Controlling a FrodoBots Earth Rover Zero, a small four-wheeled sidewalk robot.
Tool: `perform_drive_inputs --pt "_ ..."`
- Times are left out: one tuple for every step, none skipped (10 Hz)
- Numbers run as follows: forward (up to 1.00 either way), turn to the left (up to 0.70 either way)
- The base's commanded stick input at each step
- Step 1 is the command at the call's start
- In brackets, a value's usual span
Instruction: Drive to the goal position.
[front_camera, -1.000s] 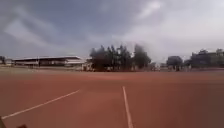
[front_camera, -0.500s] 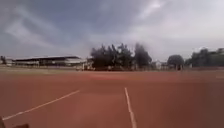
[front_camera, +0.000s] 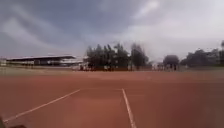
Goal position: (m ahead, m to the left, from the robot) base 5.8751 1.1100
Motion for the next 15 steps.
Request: perform_drive_inputs --pt "0.70 -0.35" --pt "0.70 -0.19" --pt "0.70 0.00" --pt "0.70 0.00" --pt "0.70 0.00" --pt "0.70 0.00" --pt "0.70 0.00" --pt "0.70 0.00" --pt "0.70 0.00" --pt "0.70 0.00" --pt "0.70 0.00" --pt "0.70 0.00" --pt "0.70 0.00" --pt "0.70 0.00" --pt "0.70 0.00"
